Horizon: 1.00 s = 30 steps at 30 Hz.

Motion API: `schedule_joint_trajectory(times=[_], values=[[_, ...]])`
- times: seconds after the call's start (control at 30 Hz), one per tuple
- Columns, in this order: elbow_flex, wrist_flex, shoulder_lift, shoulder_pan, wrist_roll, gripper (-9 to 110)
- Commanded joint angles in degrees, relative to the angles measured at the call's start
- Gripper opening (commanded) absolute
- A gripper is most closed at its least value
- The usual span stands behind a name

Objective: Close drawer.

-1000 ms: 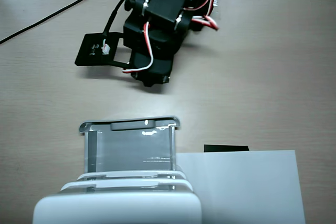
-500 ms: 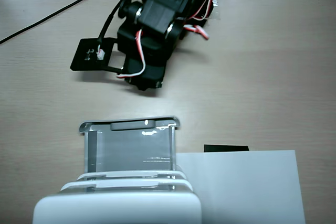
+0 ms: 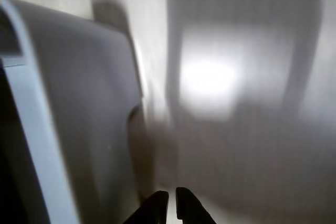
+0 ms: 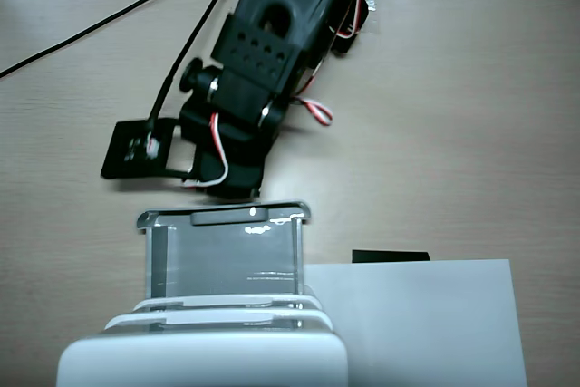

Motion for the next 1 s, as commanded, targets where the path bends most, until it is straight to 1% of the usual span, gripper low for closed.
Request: schedule_joint_trajectory(times=[0.0, 0.4, 0.67, 0.83, 0.97], values=[[-5.63, -1.58, -3.52, -1.58, 0.09, 0], [-20.39, -3.08, -14.94, -8.09, 3.78, 0], [-33.13, -0.88, -24.17, -9.23, 5.19, 0], [-36.04, 0.26, -25.93, -9.4, 5.19, 0], [-34.98, 2.99, -22.68, -8.7, 5.01, 0]])
